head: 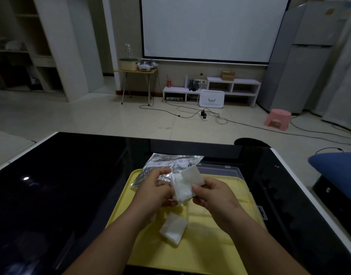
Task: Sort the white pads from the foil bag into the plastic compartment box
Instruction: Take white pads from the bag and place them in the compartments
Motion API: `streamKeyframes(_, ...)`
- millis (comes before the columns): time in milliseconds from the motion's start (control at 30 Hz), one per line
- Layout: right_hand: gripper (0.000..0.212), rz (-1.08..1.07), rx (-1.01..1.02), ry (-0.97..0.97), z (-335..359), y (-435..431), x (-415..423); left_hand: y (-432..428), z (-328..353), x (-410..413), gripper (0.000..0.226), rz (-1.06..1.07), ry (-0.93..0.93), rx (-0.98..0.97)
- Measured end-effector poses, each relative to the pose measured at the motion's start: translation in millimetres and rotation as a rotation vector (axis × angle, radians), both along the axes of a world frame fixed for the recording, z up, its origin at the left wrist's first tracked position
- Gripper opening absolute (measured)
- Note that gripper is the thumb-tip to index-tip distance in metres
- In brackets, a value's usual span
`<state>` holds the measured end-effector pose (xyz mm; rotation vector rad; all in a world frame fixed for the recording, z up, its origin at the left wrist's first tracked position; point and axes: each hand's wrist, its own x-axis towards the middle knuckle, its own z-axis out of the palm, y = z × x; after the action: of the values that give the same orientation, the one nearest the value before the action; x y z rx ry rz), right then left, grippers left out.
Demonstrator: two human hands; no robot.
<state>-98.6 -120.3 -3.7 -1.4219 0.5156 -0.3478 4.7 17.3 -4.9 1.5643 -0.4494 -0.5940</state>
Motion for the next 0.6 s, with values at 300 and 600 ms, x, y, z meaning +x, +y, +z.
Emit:
streamKeyframes(300,0.018,0.026,0.05,0.018,0.0,-0.9,-0.2,0.1,-3.4,1.8,0.049,-0.009,-0.048,0.033)
streamKeyframes(600,0.016,0.001,0.038,0.062,3.6,-1.3,-1.2,0.0,-5.1,1.4,0.051,0.04,-0.121,0.087)
